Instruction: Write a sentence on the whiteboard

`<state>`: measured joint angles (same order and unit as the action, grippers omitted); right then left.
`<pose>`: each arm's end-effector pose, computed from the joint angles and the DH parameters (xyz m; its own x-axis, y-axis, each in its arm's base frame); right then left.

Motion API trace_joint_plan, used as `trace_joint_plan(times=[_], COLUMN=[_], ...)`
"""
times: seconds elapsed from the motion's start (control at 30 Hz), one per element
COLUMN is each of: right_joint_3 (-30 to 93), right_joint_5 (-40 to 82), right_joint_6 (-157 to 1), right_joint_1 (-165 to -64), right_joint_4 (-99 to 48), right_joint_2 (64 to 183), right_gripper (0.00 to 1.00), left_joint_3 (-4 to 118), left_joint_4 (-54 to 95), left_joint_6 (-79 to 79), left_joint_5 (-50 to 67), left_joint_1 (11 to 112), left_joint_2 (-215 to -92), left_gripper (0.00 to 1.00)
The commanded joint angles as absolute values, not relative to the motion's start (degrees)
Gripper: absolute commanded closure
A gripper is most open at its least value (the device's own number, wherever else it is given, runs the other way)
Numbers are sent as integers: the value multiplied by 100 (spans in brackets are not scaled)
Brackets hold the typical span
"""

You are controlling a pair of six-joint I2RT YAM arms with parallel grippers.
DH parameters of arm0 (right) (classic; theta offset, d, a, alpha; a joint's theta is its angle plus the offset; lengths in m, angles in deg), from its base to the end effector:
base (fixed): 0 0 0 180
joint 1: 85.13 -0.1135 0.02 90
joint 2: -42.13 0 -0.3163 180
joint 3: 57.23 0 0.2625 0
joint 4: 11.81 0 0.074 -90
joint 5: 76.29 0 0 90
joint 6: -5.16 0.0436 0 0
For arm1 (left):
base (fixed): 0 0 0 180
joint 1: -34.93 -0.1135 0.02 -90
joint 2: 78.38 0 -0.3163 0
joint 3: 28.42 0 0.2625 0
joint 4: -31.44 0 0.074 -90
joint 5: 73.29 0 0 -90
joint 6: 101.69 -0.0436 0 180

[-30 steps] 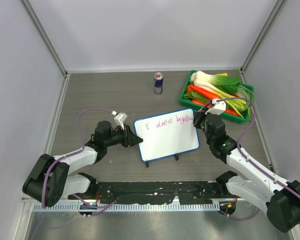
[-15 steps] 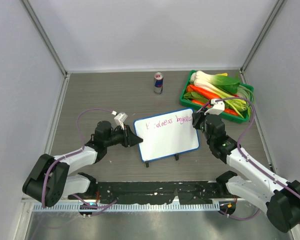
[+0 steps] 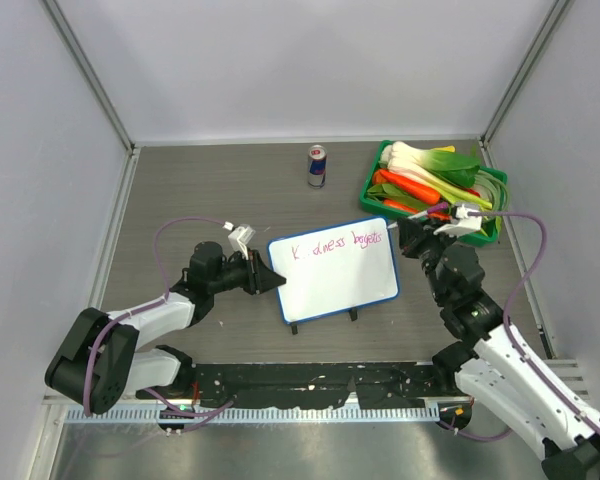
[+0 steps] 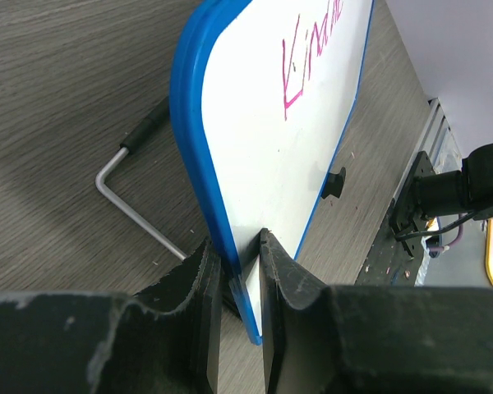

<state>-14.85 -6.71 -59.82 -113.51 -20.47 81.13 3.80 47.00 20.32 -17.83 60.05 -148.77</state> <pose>0.1397 0.0582 0.3175 -0.1325 0.3789 -0.9159 -0.0924 0.9153 0.3920 0.1902 -0.1165 0.2070 -0.7317 -0.1392 -0.6672 0.5139 0.5305 -0.6742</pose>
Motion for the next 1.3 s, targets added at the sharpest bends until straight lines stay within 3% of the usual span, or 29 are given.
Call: trace_joint_plan(times=[0.0, 0.53, 1.27], right_joint_3=[-1247, -1229, -1607], right_joint_5=[-773, -387, 1960], right_joint_6=[-5900, -5917, -5162], right_joint_1=[-11334, -11334, -11536], right_joint_4=[-2089, -2195, -807], right_joint_2=[7597, 7991, 8809], right_gripper=[99, 99, 99], left_joint_3=[457, 457, 466], left_joint_4=[4530, 4521, 4512], left_joint_6=[1688, 1688, 1679], left_joint_5=[-1660, -1660, -1642], left_joint_1=[6077, 6077, 6086], left_joint_2=[-14948, -14966, -14966], left_gripper=[100, 100, 100])
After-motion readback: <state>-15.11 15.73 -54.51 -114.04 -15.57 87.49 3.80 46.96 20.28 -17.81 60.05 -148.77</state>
